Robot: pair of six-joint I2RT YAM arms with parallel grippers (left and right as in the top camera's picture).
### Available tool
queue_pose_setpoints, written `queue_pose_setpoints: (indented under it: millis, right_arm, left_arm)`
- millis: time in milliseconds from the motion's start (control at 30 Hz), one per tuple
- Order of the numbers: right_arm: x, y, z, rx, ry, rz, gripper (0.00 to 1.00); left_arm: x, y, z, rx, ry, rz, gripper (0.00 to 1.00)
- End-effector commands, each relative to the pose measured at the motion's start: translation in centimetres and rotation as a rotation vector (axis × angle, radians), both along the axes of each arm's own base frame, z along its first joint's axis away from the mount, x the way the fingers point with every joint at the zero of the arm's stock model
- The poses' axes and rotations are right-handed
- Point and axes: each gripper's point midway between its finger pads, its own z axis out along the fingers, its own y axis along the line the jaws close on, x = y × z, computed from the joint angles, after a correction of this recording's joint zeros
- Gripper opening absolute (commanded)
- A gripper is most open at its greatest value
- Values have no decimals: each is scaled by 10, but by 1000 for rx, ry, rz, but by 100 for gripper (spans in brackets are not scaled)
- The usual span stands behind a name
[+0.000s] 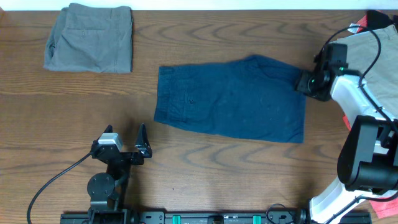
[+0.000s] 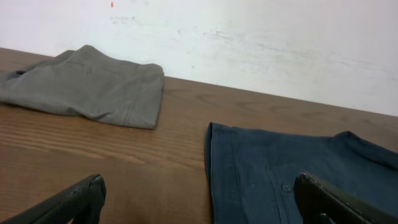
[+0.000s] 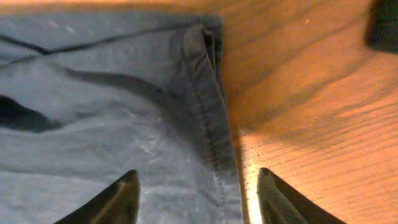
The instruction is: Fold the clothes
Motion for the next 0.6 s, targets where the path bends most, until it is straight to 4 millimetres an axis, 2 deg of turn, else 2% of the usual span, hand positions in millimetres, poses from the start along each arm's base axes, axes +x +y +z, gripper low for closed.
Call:
queue_pose_setpoints:
  millis: [0,100,200,367,400,433,500,567]
  right_arm:
    - [16,9,23,38,-28,33,65]
    - [21,46,47,162,-38,118,67]
    - [22,96,66,295,-59,237,66]
    - [7,167,65,320,-35,413,59]
    - [2,181,61,307,-24,445,50]
    - [-4,201,58,287,-17,491,30]
    - [-12,227,50,251,-8,549,1]
    - [-21,257,39,217,1,604,1]
  left_arm:
    - [-1,-3,-15,16,46,-19,98]
    - [-1,-3,-15,16,46,-19,98]
    - [-1,-3,-15,16,46,-19,98]
    - [-1,-3,-15,16,46,-19,98]
    - [-1,-3,-15,16,46,-19,98]
    - [-1,-3,-15,16,46,-19,98]
    - [-1,-3,-15,16,46,-19,98]
    - [-1,-3,-15,16,46,-19,98]
